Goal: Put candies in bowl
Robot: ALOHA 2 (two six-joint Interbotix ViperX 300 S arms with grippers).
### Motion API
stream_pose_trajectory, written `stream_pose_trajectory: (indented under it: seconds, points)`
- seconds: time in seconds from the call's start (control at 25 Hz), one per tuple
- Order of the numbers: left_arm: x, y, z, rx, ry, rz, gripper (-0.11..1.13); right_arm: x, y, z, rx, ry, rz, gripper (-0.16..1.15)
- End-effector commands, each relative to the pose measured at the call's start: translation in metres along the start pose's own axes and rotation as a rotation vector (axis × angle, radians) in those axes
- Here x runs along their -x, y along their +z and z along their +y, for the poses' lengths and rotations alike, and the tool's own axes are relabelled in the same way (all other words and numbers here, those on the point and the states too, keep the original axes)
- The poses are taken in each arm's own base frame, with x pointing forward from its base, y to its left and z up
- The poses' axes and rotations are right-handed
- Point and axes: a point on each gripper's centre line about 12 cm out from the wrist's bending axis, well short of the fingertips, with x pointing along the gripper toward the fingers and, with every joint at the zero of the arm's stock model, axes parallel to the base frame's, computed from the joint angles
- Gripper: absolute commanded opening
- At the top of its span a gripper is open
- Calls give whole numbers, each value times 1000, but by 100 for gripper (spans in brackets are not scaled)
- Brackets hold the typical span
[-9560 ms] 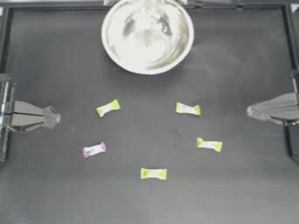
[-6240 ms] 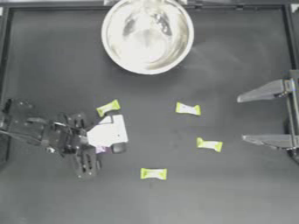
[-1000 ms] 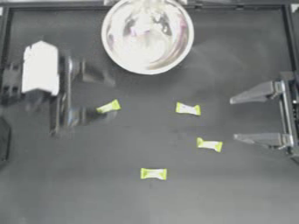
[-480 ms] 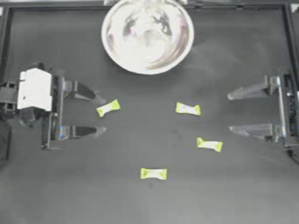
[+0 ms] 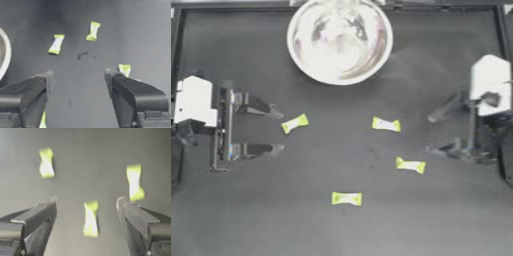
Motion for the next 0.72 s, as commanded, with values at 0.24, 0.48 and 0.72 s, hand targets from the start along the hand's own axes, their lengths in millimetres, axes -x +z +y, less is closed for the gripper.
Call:
stream_pose_trajectory:
  seconds: [0.24, 0.48, 0.72]
  points:
    - [3, 7, 1, 3, 3, -29, 95, -30, 14, 14, 62, -43, 189, 99]
    - [4, 4, 3, 9, 10, -24, 95, -48, 8, 30, 91, -39, 260, 99]
    - [5, 0, 4, 28, 16, -15, 95, -62, -1, 31, 102, -46, 308, 99]
